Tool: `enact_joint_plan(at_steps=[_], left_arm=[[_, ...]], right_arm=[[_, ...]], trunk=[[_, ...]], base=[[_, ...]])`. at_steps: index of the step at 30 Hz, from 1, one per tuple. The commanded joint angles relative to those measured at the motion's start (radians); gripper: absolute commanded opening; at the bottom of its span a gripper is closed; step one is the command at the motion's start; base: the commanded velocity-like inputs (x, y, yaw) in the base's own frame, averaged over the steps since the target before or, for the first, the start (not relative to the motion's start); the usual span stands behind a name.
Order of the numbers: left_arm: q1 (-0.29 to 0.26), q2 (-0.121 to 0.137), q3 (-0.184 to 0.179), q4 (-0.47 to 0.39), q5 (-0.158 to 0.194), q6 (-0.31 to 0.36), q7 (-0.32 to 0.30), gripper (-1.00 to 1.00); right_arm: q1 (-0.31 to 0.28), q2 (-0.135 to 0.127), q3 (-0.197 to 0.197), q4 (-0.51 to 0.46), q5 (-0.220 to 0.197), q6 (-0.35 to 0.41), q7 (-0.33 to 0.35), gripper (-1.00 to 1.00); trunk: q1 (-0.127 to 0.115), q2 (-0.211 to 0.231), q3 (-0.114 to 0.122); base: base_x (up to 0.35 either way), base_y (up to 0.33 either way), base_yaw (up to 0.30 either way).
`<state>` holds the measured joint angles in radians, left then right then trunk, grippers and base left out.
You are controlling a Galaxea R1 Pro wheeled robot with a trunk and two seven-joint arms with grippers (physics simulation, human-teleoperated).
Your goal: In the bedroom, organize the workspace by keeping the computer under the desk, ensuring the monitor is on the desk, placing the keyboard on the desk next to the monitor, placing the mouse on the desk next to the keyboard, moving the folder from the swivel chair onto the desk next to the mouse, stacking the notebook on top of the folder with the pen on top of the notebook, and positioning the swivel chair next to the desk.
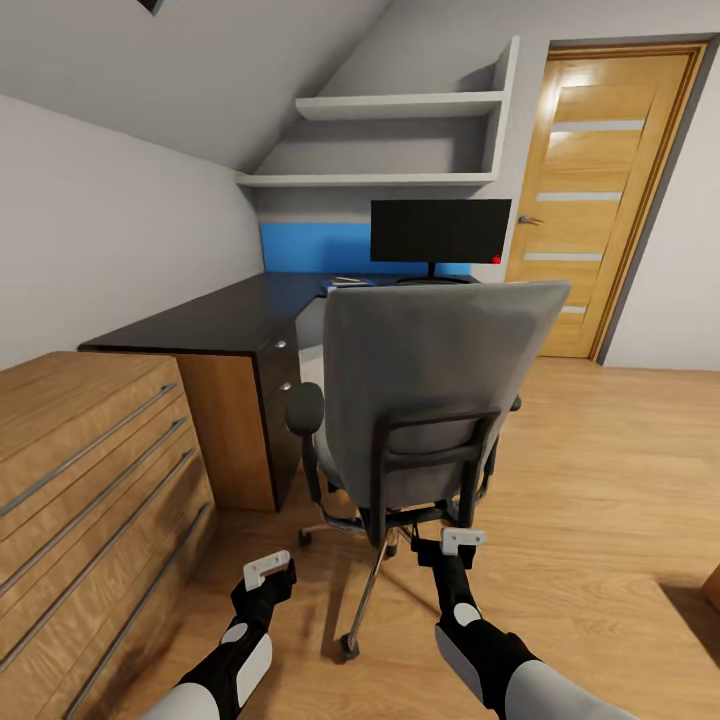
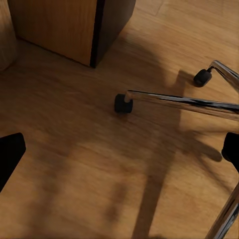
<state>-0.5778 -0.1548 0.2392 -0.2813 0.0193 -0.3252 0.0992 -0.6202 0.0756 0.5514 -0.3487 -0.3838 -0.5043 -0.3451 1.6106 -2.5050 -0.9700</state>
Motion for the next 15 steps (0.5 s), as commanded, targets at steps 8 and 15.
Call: enact_joint_plan(at_steps=[8, 15], left_arm=[[-0.001, 0.0, -0.001, 0.001, 0.002, -0.003, 0.004, 1.0], [-0.001, 0.0, -0.001, 0.002, 0.002, -0.003, 0.004, 1.0]], right_arm=[[-0.001, 0.0, 0.009, 0.001, -0.006, -0.003, -0.007, 1.0], [-0.001, 0.001, 0.009, 0.001, -0.005, -0.003, -0.007, 1.0]], trunk=[[0.0, 0.0, -0.001], [0.0, 0.0, -0.002]], base=[[0.001, 0.001, 0.015], [0.041, 0.022, 0.163]])
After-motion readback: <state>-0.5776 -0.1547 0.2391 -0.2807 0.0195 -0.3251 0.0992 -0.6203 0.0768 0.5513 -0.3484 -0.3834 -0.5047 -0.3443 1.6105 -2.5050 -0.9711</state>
